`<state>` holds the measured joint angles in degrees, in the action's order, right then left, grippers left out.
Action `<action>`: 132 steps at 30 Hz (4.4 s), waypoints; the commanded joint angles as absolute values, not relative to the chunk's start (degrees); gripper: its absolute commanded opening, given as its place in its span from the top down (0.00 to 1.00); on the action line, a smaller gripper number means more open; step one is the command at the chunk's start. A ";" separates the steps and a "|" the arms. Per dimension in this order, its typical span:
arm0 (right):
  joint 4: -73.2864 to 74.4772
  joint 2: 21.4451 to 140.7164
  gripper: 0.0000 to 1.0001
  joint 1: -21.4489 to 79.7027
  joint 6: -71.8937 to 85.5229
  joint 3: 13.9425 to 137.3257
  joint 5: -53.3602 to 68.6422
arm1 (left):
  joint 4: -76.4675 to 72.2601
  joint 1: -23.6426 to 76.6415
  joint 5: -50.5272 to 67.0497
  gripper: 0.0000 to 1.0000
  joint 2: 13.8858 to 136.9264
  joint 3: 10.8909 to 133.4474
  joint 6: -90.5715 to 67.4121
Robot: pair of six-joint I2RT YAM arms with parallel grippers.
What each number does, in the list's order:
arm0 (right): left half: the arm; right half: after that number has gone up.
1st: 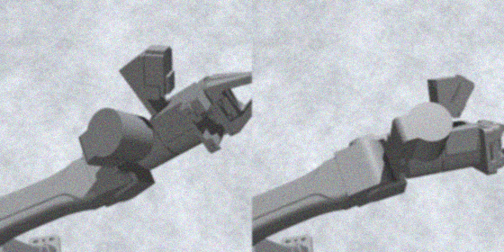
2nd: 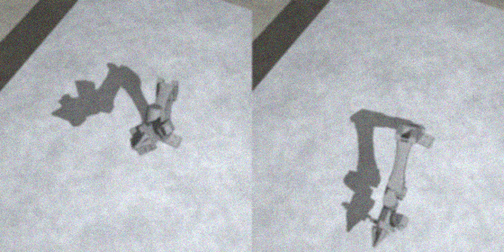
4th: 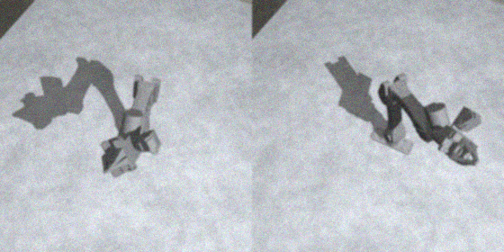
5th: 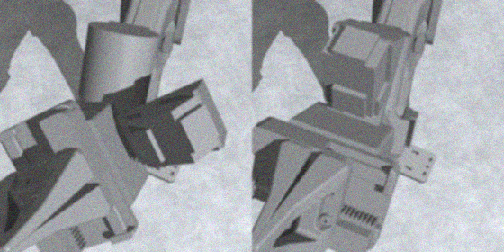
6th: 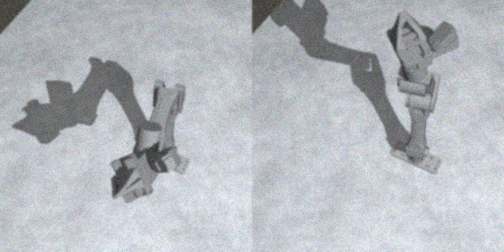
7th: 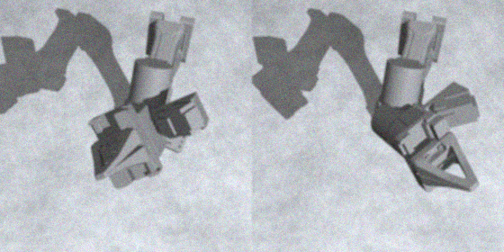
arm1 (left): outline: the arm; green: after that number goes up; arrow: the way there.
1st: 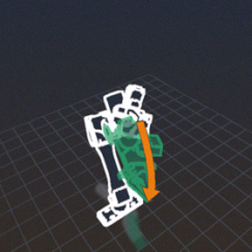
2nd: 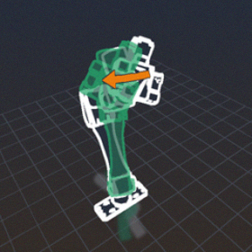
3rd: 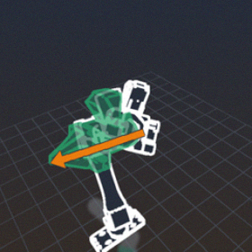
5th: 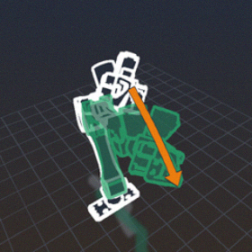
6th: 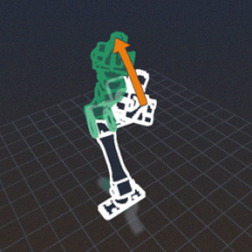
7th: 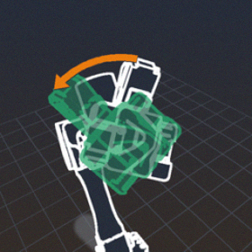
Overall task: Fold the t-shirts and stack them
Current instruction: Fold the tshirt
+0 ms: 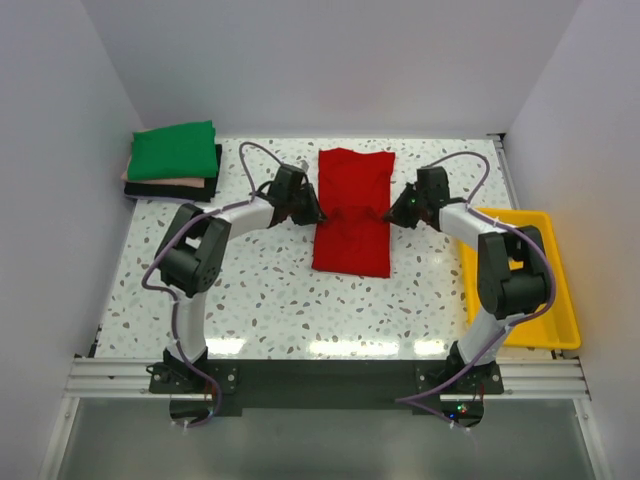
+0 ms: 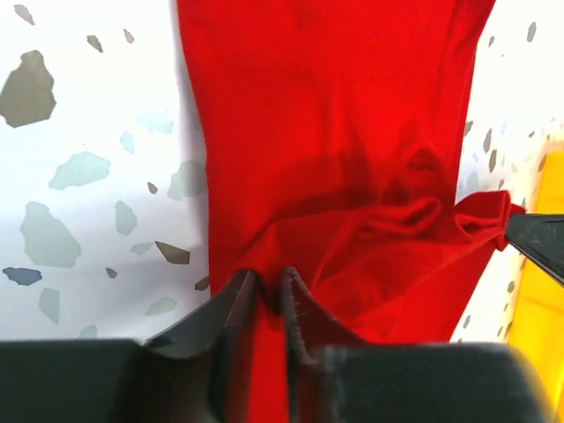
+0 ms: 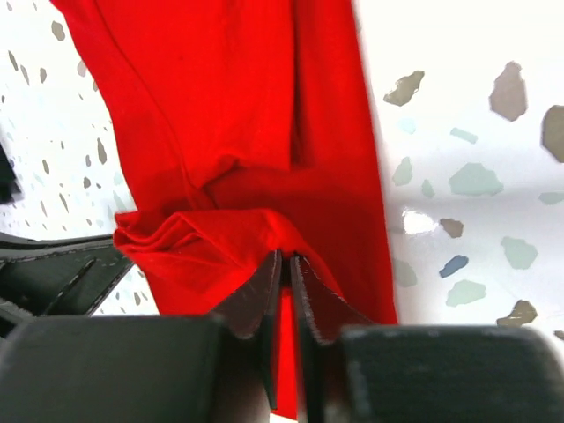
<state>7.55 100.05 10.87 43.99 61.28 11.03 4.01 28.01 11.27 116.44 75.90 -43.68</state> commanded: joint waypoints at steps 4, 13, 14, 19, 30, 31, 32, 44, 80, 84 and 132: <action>5.89 100.73 0.68 7.22 43.59 64.95 14.76 | 0.88 25.14 15.37 0.52 114.70 79.01 -40.26; 10.02 94.05 0.44 8.07 39.82 63.73 10.39 | 0.88 25.13 11.08 0.59 104.95 71.65 -40.96; 10.45 92.48 0.44 9.04 38.86 63.29 9.33 | 0.88 25.48 10.90 0.64 104.59 71.20 -40.96; 12.04 92.28 0.48 17.82 36.22 63.10 1.33 | 2.28 29.61 9.58 0.93 105.81 71.19 -40.25; 14.76 107.48 0.69 22.76 32.96 76.09 0.09 | 3.68 31.38 10.29 1.00 116.27 78.65 -39.03; 15.11 109.58 0.69 22.76 32.70 77.24 0.17 | 3.87 30.59 10.20 1.00 117.58 80.23 -39.02; 16.25 110.82 0.69 22.68 32.43 78.56 0.18 | 3.78 29.98 10.28 1.00 118.03 80.68 -39.20; 20.21 118.04 0.52 22.32 32.08 84.81 -2.98 | 4.48 25.66 10.98 0.96 123.13 82.71 -38.58; 20.74 113.30 0.44 42.34 34.62 64.35 -15.90 | -3.96 24.61 4.22 0.91 75.26 42.04 -48.07; 18.64 110.22 0.44 47.28 37.78 58.81 -15.12 | -3.08 24.61 3.61 0.89 70.15 36.40 -48.69; 24.52 112.68 0.57 28.73 32.34 85.52 -7.29 | 4.83 24.26 15.30 0.71 75.94 44.65 -42.01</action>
